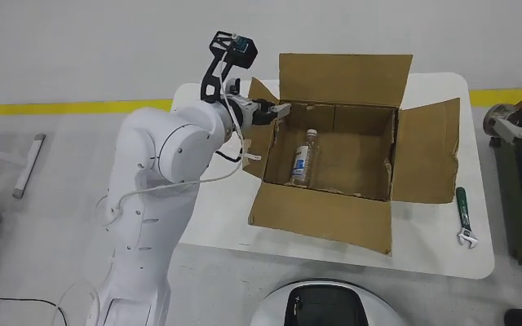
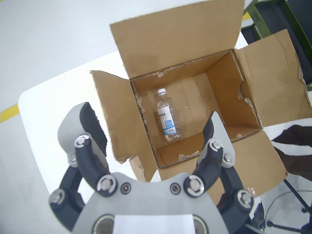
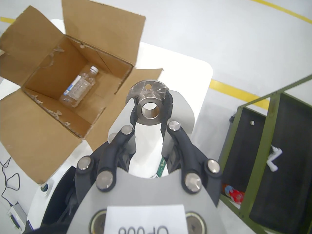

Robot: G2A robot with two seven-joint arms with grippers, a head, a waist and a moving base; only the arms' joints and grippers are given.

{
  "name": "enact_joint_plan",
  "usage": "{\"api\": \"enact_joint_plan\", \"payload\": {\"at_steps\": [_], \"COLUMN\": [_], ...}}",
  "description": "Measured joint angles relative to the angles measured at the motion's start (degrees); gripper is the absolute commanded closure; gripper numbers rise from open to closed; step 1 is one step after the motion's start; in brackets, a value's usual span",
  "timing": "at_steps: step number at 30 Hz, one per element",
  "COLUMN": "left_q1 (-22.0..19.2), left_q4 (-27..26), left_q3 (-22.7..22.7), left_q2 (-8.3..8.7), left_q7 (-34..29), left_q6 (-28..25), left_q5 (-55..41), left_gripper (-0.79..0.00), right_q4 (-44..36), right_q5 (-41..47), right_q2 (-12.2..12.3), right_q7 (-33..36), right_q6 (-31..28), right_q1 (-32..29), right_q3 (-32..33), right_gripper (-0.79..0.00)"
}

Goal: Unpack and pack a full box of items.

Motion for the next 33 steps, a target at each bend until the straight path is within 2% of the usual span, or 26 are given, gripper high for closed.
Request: {"api": "enact_joint_plan", "payload": {"at_steps": [6,9,16,23,27,33], "left_q1": [2.91,3.21,3.17,3.17,3.17,3.17], "left_q4": [-3.06,-3.40,-3.36,-3.36,-3.36,-3.36], "left_q3": [-4.20,-4.58,-4.52,-4.52,-4.52,-4.52], "left_q2": [1.00,1.11,1.10,1.10,1.10,1.10], "left_q7": [0.04,-0.21,-0.19,-0.19,-0.19,-0.19], "left_q6": [2.25,2.23,2.22,2.22,2.22,2.22], "left_q5": [5.54,6.05,5.98,5.98,5.99,5.99], "left_gripper": [-0.785,-0.785,-0.785,-0.785,-0.785,-0.785], "right_q4": [0.01,0.00,2.41,15.48,23.17,30.97], "right_q5": [1.03,-0.83,-15.48,-29.20,-31.94,-33.86], "right_q2": [1.09,1.37,0.97,-1.84,-3.70,-6.06], "right_q7": [-0.25,-0.39,-2.33,-9.87,-13.85,-13.50], "right_q6": [-0.47,0.80,5.80,12.50,16.16,22.70], "right_q1": [6.27,9.56,14.90,24.25,27.57,30.37], "right_q3": [-11.53,-18.95,-39.20,-59.31,-66.24,-71.61], "right_gripper": [0.000,0.000,0.000,0.000,0.000,0.000]}}
